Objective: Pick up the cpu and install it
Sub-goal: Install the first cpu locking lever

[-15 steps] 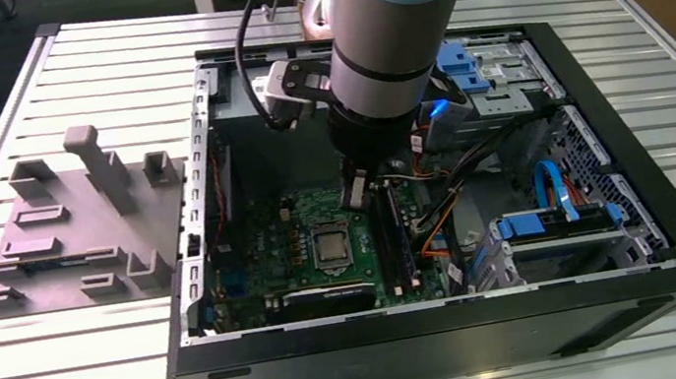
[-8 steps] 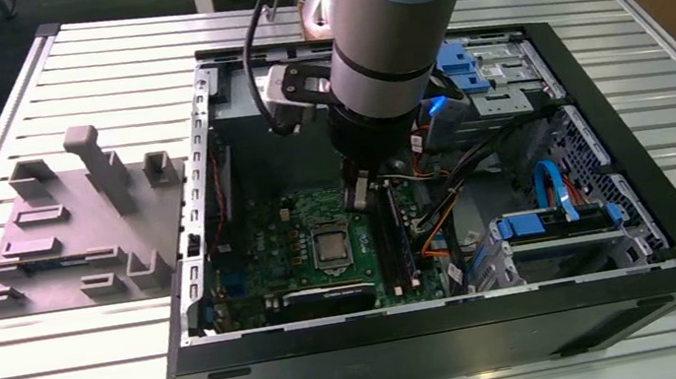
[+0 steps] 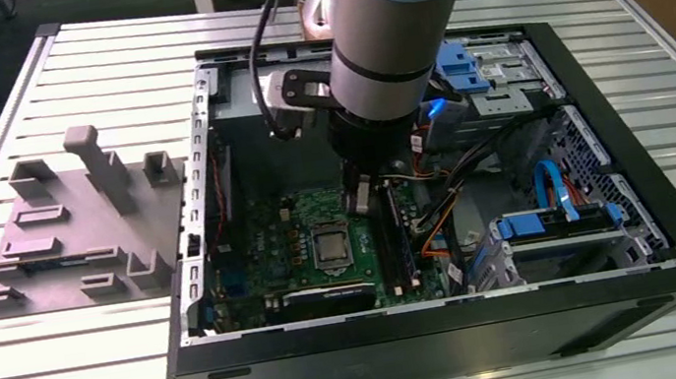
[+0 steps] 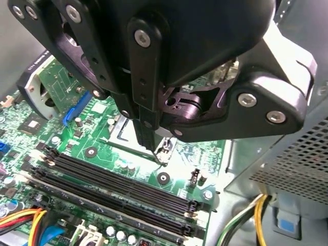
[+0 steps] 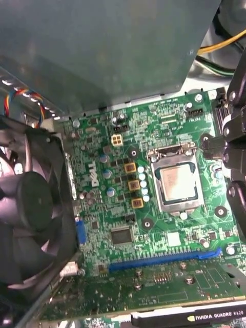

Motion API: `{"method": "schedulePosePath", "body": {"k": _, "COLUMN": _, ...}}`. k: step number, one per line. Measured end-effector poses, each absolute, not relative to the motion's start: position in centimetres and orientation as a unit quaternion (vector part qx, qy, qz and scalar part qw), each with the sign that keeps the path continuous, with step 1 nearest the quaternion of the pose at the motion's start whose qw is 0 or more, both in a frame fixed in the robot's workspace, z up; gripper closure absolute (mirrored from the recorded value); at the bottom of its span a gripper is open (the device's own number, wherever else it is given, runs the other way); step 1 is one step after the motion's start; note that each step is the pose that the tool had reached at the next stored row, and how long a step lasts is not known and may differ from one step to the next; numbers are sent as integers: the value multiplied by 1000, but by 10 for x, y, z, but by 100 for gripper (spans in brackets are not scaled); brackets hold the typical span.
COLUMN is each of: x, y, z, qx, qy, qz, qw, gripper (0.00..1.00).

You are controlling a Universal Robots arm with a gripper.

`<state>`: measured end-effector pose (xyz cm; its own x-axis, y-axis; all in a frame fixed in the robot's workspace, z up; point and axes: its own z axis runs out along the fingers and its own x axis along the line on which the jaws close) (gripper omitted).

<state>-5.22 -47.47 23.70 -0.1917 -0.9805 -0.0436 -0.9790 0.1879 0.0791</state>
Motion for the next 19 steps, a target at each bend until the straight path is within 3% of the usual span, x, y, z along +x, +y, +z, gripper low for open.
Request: {"method": "schedulePosePath", "body": {"k": 19, "x": -52, "y": -493, "z": 232, "qx": 647, "qy": -761, "qz": -43, "qw": 10, "gripper": 89}}
